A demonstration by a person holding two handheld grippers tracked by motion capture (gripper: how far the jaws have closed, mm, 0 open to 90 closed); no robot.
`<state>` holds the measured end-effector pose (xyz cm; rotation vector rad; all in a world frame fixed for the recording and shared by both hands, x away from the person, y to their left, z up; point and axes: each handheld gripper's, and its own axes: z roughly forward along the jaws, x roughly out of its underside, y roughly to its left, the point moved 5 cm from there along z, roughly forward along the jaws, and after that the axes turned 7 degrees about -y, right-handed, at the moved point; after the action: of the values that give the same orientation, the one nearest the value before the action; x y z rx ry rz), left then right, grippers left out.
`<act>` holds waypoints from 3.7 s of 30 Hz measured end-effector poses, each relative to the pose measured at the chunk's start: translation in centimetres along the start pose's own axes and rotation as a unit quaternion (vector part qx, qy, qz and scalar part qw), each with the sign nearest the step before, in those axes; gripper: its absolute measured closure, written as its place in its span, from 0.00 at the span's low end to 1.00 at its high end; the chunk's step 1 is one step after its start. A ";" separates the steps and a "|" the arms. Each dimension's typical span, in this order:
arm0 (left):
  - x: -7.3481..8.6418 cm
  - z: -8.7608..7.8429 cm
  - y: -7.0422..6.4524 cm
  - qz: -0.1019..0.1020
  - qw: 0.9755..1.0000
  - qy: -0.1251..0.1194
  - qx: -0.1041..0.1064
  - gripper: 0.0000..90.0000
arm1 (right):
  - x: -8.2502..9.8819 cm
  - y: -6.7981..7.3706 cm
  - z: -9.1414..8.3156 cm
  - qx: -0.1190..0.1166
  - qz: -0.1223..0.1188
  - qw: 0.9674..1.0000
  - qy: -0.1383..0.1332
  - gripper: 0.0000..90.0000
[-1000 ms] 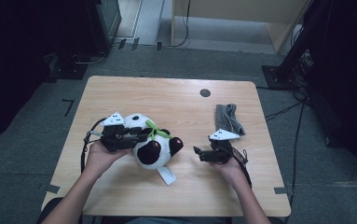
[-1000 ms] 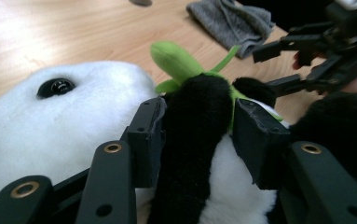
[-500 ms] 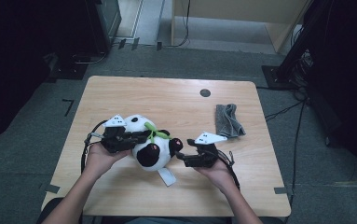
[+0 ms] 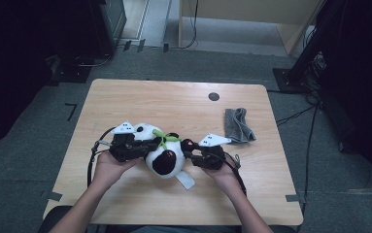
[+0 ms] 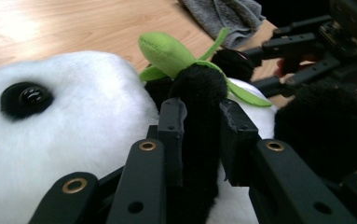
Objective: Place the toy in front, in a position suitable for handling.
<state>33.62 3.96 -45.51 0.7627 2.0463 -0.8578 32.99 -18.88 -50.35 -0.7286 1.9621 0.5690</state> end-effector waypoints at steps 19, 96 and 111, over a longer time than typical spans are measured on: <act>0.0 1.1 -1.9 0.027 0.999 -0.017 0.018 0.60 | -0.4 -3.9 -0.8 0.038 0.042 0.998 0.000 0.55; 1.7 1.2 5.9 -0.035 0.999 -0.017 0.023 0.50 | 0.2 -5.5 -2.2 0.036 0.055 0.998 0.003 0.67; 1.3 0.4 6.0 -0.047 0.998 -0.028 0.018 0.43 | 0.4 -6.6 -3.3 0.058 0.077 0.995 0.010 0.56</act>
<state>37.60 7.50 -48.69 0.6580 2.0345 -0.9620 35.43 -25.86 -49.81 -0.5160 2.0631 0.5369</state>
